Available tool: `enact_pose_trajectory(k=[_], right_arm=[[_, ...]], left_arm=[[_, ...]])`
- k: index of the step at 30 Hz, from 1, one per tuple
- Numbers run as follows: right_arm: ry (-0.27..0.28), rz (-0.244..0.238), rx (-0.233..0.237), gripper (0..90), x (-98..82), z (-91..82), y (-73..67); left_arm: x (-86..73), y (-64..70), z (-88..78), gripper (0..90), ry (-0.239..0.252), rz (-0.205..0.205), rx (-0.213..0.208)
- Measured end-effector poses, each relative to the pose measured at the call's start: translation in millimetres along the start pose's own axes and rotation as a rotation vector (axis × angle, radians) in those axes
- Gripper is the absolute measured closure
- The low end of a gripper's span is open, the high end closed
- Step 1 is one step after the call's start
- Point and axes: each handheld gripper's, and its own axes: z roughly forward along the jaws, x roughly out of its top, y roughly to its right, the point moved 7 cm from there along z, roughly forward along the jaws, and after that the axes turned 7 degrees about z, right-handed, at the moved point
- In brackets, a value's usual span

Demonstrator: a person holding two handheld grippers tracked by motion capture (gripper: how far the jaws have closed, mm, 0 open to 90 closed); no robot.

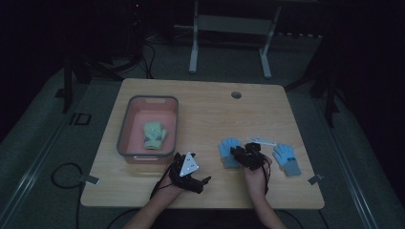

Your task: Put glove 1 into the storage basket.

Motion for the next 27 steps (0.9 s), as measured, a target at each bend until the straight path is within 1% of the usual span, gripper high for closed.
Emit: enact_pose_trajectory(k=[1,2,4,6,7,8,9,10,11,12,14,15,17,21,23,25,26,27], right_arm=[[0.006,-0.028,0.002,62.5,6.9,-5.9,3.4],[0.007,-0.039,0.004,61.6,8.6,-7.1,4.6],[0.005,-0.068,0.005,61.0,13.3,-11.2,8.9],[0.011,-0.097,0.017,60.6,18.7,-17.0,15.9],[0.011,-0.120,0.014,60.5,20.4,-19.8,21.4],[0.012,-0.137,0.027,60.5,20.9,-21.5,24.9],[0.011,-0.164,0.030,60.7,20.7,-22.7,29.0],[0.009,-0.183,0.018,61.5,19.9,-24.0,33.9],[0.008,-0.191,0.022,61.8,18.9,-25.6,37.8],[0.010,-0.205,0.037,62.0,18.1,-27.7,41.0],[0.010,-0.240,0.028,62.2,16.5,-32.5,49.8],[0.004,-0.245,0.033,62.2,16.0,-34.3,53.2],[0.004,-0.265,0.026,62.4,17.2,-40.6,64.2],[-0.026,-0.305,0.017,62.2,22.6,-54.9,91.0],[-0.031,-0.342,-0.009,62.1,26.6,-63.0,108.9],[-0.037,-0.356,-0.014,62.5,28.8,-68.3,124.1],[-0.043,-0.361,-0.022,63.2,29.7,-70.7,134.0],[-0.063,-0.361,-0.032,63.4,29.5,-73.1,146.5]], left_arm=[[-0.1,0.1,0.0,0.9,0.000,0.000,-0.001],[-0.1,0.3,-0.1,0.9,0.000,0.000,-0.002],[-0.2,0.2,-0.4,0.9,0.001,-0.002,-0.005],[-0.2,-0.4,-0.7,0.9,0.004,-0.007,-0.009],[-0.4,-0.6,-0.6,0.9,0.002,-0.009,-0.011],[-0.4,-0.7,-0.5,0.9,0.001,-0.009,-0.013],[-0.4,-0.5,-0.4,0.9,0.001,-0.010,-0.015],[-0.5,-0.4,-0.3,0.9,-0.001,-0.007,-0.015],[-0.4,-0.2,-0.2,0.9,-0.001,-0.005,-0.016],[-0.3,-0.1,0.0,0.9,-0.002,0.000,-0.015],[-0.3,0.1,0.1,0.9,-0.002,0.003,-0.015],[-0.4,-0.2,0.3,0.9,-0.004,0.002,-0.015],[-0.5,-0.4,0.7,0.9,-0.006,-0.001,-0.016],[-0.6,-0.2,0.7,0.9,-0.010,0.003,-0.014],[-0.6,-0.3,0.5,0.9,-0.008,0.002,-0.014],[-0.5,-0.3,0.5,0.9,-0.005,0.000,-0.015],[-0.4,-0.3,0.4,0.9,-0.003,-0.001,-0.016],[-0.4,-0.2,0.3,0.9,-0.003,0.000,-0.016]])
